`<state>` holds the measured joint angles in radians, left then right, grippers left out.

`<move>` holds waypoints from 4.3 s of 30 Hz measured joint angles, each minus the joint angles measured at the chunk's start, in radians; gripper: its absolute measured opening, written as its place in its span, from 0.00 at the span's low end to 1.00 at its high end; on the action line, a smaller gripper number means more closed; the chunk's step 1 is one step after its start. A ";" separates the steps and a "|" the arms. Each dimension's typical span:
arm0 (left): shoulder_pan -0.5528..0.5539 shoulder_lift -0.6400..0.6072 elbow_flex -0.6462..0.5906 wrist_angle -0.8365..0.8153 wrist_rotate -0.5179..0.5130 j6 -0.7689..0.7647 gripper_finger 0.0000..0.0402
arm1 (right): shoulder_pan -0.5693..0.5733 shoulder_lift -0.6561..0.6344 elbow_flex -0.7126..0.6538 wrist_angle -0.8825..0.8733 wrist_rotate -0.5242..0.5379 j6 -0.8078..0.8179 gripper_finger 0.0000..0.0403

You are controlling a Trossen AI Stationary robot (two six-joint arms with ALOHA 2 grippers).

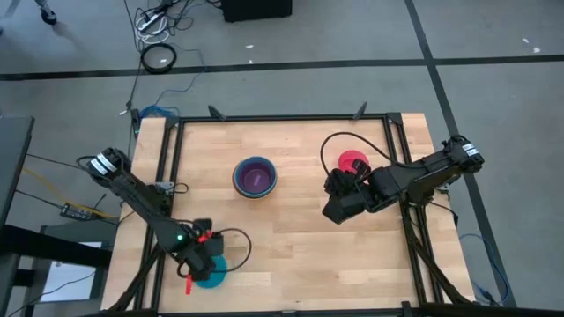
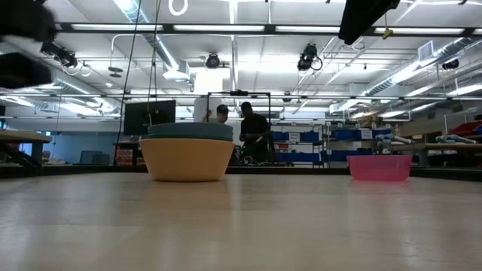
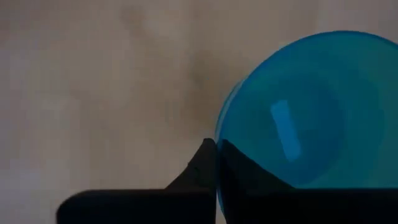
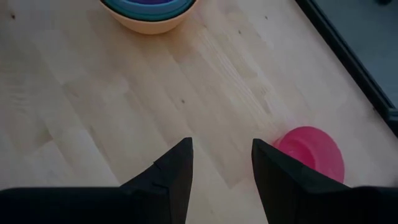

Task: Nest bowls inside each other
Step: Stack the light blue bowl on top of the violet bowl, then stack the red bowl on top of the light blue bowl

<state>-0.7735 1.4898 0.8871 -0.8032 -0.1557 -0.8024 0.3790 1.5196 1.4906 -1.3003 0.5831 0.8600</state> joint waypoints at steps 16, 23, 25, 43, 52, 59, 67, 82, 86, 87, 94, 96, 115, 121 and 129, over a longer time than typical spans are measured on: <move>0.642 -0.274 0.116 0.068 -0.456 0.571 0.01 | -0.047 0.000 0.000 0.003 0.110 -0.026 0.37; 0.893 -0.234 0.116 0.166 -0.104 0.634 0.01 | -0.066 0.000 0.000 0.004 0.109 -0.032 0.37; 0.926 -0.202 0.116 0.161 -0.059 0.605 0.01 | -0.068 0.000 0.000 0.005 0.109 -0.032 0.37; 1.016 -0.117 0.140 0.103 -0.004 0.424 0.26 | -0.088 0.000 0.000 0.005 0.106 -0.033 0.37; 1.004 -0.151 0.243 0.089 -0.005 0.503 0.26 | -0.240 0.000 -0.161 0.009 0.112 -0.023 0.37; 0.947 -0.255 0.419 0.053 -0.010 0.584 0.26 | -0.525 0.000 -0.392 0.243 -0.172 -0.135 0.37; 0.860 -0.394 0.518 -0.051 -0.036 0.570 0.26 | -0.649 0.001 -0.528 0.466 -0.272 -0.214 0.37; 0.789 -0.511 0.518 -0.255 -0.194 0.425 0.26 | -0.654 0.000 -0.715 0.652 -0.315 -0.171 0.36; 0.790 -0.510 0.518 -0.254 -0.197 0.428 0.26 | -0.654 0.000 -0.770 0.721 -0.318 -0.183 0.26; 0.790 -0.509 0.518 -0.252 -0.199 0.428 0.26 | -0.654 -0.001 -0.771 0.723 -0.319 -0.195 0.21; 0.790 -0.508 0.517 -0.247 -0.245 0.429 0.26 | -0.562 -0.014 -0.563 0.770 -0.317 -0.414 0.01; 0.790 -0.508 0.517 -0.245 -0.262 0.430 0.26 | -0.524 0.005 -0.464 0.854 -0.345 -0.484 0.01; 0.790 -0.502 0.516 -0.255 -0.259 0.454 0.26 | -0.340 0.675 0.504 0.593 -0.378 -0.733 0.00; 0.790 -0.502 0.515 -0.257 -0.259 0.454 0.26 | -0.366 0.725 0.535 0.554 -0.404 -0.723 0.01; 0.790 -0.502 0.515 -0.259 -0.259 0.455 0.26 | -0.370 0.721 0.536 0.552 -0.435 -0.723 0.20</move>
<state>0.0166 0.9882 1.4021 -1.0618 -0.4149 -0.3477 0.0092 2.2402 2.0266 -0.7482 0.1486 0.1375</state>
